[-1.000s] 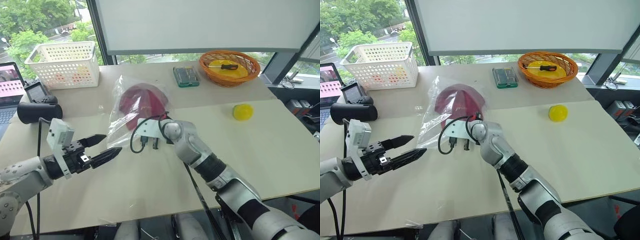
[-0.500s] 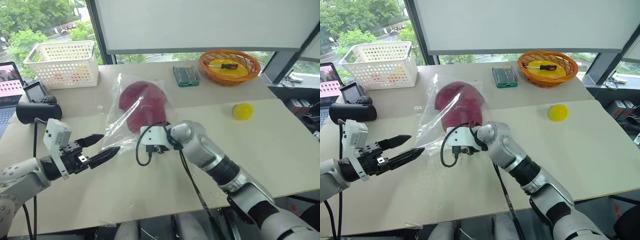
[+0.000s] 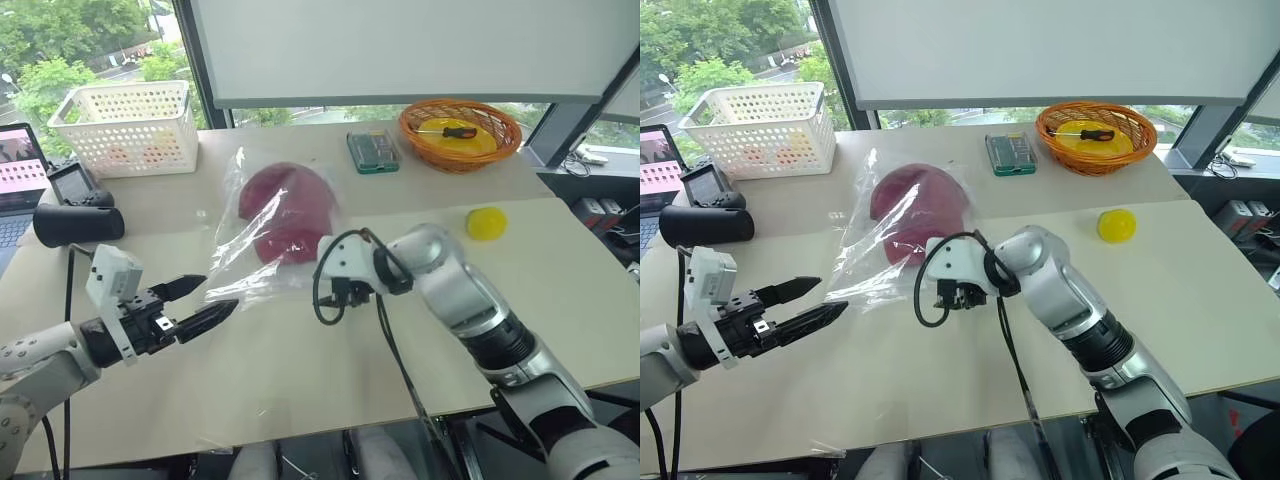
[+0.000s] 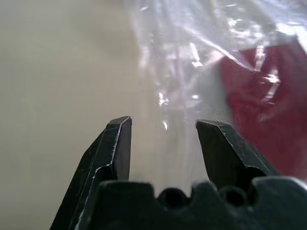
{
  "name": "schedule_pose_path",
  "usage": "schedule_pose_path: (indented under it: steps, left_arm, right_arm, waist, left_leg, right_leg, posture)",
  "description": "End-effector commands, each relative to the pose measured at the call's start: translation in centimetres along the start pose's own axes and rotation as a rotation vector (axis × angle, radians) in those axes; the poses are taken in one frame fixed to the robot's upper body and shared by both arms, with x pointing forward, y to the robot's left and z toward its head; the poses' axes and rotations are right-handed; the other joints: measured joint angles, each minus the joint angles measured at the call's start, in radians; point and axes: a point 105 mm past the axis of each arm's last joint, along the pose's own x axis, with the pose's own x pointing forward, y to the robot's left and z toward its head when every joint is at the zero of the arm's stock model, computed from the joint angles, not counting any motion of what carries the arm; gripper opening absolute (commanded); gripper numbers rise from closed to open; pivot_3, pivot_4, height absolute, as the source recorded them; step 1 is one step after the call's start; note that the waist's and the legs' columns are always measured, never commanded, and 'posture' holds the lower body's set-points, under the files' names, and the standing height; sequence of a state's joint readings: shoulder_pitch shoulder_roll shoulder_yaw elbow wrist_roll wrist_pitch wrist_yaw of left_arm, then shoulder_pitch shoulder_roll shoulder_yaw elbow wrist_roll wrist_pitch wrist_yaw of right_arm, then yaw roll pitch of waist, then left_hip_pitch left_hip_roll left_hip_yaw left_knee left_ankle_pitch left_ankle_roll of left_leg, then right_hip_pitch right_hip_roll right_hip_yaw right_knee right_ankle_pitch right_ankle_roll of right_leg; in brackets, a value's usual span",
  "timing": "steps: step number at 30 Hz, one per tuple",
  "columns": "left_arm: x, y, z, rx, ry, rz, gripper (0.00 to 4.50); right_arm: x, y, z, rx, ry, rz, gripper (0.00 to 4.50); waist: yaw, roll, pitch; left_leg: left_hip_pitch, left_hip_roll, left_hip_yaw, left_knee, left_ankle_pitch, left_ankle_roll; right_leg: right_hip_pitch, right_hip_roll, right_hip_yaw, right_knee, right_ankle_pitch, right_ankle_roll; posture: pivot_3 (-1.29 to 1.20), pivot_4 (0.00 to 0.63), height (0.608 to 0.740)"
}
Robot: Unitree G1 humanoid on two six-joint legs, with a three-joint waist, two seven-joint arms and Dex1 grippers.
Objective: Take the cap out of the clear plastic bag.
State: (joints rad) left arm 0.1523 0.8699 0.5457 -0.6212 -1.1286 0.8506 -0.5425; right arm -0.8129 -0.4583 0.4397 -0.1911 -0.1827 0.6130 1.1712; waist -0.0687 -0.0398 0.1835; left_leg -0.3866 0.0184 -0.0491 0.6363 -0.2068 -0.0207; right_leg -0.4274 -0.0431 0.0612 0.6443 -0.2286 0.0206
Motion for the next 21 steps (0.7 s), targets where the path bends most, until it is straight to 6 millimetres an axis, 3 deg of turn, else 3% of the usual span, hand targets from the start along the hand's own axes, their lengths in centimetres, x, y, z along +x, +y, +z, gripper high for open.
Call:
schedule_pose_path:
  steps: [1,7,13,18,21]
  left_arm:
    - [-0.4,-0.5,1.0,0.050,-0.039,-0.004,4.50]
    - [-0.1,-0.5,1.0,0.047,-0.040,-0.016,4.50]
    - [0.6,-1.0,0.8,0.067,-0.025,-0.059,4.50]
    - [0.8,-1.1,0.8,0.068,-0.027,-0.081,4.50]
    - [0.8,-1.3,0.6,0.073,-0.020,-0.092,4.50]
  right_arm:
    - [-1.4,-0.6,1.4,-0.080,-0.033,-0.094,2.61]
    - [-1.7,-0.3,0.9,-0.110,0.008,-0.190,2.61]
    - [-2.0,-2.7,0.1,-0.096,0.060,-0.396,2.61]
    - [-2.0,-3.0,-0.2,-0.057,0.061,-0.445,2.61]
    - [-1.8,-2.9,0.0,-0.038,0.040,-0.453,1.90]
  waist:
    - [0.002,0.000,0.000]
    - [0.005,0.000,0.000]
    - [0.006,0.000,0.000]
    - [0.007,0.000,0.000]
    - [0.006,0.000,0.000]
  left_leg:
    - [-0.001,0.000,0.000,0.000,0.000,0.000]
    - [-0.002,0.000,0.000,0.000,0.000,0.000]
    - [-0.002,0.000,0.000,0.000,0.000,0.000]
    - [-0.002,0.000,0.000,0.000,0.000,0.000]
    - [-0.002,0.000,0.000,0.000,0.000,0.000]
  right_leg:
    - [0.000,0.000,0.000,0.000,0.000,0.000]
    - [-0.002,-0.001,0.000,-0.001,0.000,0.000]
    - [-0.002,0.000,0.000,-0.001,0.000,0.000]
    - [-0.002,0.000,0.000,-0.001,0.000,0.000]
    - [-0.002,0.000,0.000,-0.001,0.000,0.000]
  posture:
    - [0.00,0.150,0.736]
    - [0.00,0.150,0.736]
    - [0.00,0.150,0.736]
    - [0.00,0.150,0.736]
    - [0.00,0.150,0.736]
